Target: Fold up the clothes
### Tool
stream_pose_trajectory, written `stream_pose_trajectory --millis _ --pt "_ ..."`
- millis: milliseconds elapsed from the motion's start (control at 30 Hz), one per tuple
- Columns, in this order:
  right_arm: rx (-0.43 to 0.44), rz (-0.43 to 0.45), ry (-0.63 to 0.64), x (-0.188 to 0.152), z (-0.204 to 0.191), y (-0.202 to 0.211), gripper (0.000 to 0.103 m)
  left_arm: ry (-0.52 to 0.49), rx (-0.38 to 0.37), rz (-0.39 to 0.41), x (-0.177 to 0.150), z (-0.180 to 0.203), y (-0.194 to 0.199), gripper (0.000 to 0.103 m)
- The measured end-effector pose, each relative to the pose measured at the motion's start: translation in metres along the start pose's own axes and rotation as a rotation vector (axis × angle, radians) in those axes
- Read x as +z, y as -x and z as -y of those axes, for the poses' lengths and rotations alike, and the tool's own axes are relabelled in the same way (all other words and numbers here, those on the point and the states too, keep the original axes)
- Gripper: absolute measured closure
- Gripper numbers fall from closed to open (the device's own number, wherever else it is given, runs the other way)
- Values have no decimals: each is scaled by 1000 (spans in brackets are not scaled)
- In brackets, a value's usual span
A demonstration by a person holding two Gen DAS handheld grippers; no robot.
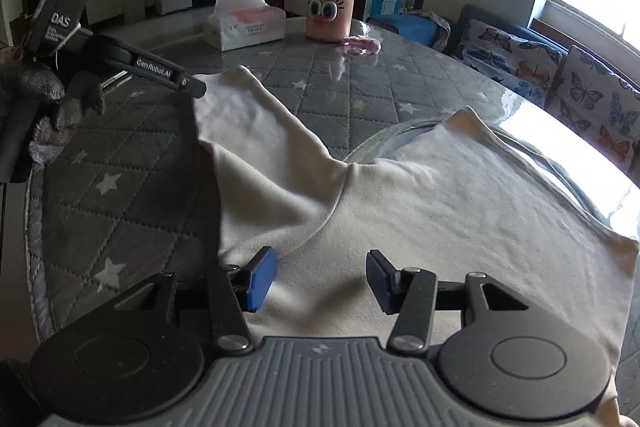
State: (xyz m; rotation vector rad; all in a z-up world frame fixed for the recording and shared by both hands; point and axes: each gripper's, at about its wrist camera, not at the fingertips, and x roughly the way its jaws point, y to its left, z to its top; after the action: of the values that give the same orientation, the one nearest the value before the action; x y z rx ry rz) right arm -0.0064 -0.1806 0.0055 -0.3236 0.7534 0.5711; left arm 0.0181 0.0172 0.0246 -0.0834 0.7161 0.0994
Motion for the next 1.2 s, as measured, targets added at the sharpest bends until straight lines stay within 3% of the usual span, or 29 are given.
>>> stream_pose_trajectory --millis 233,367,467,667,933,1200 --pt "5 -1 -5 0 1 0 52 44 -9 -1 3 -4 -11 68" --pt "7 1 -8 0 1 -1 51 46 -1 12 8 -5 -17 95" --pt "6 5 -13 0 1 -1 51 51 1 37 16 -6 -15 99" --pt "-2 19 -29 -1 1 2 51 18 -51 175 51 13 21 99" --pt "7 33 -67 -3 9 7 51 -108 -259 325 77 81 88 99" --pt "-65 70 -209 -23 54 43 51 -268 -514 353 64 162 125 99"
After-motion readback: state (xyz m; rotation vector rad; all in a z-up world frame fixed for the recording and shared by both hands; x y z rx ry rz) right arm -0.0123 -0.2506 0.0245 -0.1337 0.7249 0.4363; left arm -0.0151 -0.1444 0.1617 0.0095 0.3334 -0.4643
